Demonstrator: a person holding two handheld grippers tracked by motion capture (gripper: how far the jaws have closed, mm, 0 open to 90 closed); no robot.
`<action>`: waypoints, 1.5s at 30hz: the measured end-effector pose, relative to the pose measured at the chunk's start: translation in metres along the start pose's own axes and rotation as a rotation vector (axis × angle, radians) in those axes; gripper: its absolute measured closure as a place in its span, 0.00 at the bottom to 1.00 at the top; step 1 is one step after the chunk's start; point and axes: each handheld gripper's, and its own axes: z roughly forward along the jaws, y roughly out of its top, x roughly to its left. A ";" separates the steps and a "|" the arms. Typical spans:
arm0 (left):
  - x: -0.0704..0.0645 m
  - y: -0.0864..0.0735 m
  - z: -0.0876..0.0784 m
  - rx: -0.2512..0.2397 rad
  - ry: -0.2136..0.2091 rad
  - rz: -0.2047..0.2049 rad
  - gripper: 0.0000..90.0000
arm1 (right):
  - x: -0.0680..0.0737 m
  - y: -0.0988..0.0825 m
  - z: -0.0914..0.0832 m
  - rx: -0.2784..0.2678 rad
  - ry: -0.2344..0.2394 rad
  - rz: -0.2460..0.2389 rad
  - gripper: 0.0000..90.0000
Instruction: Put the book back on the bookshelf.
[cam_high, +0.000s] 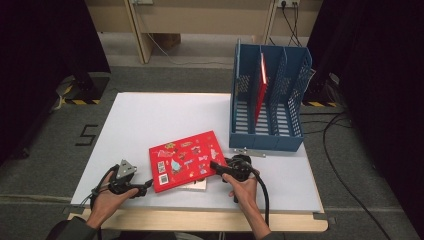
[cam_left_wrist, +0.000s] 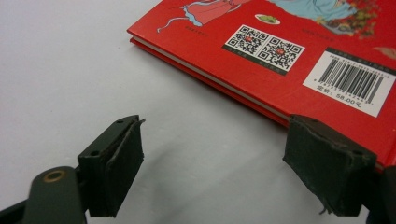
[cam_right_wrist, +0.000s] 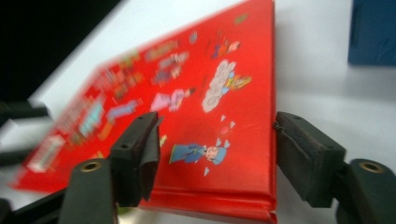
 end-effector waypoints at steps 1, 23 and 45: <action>0.000 0.000 0.000 0.001 0.000 0.001 0.21 | 0.001 0.002 -0.003 -0.017 0.017 0.018 0.40; -0.006 0.000 0.004 0.012 0.023 0.035 0.21 | 0.056 0.027 -0.003 -0.162 0.176 0.014 0.65; -0.005 0.000 0.005 0.006 0.011 0.029 0.19 | 0.114 0.044 0.023 -0.187 0.144 -0.171 0.69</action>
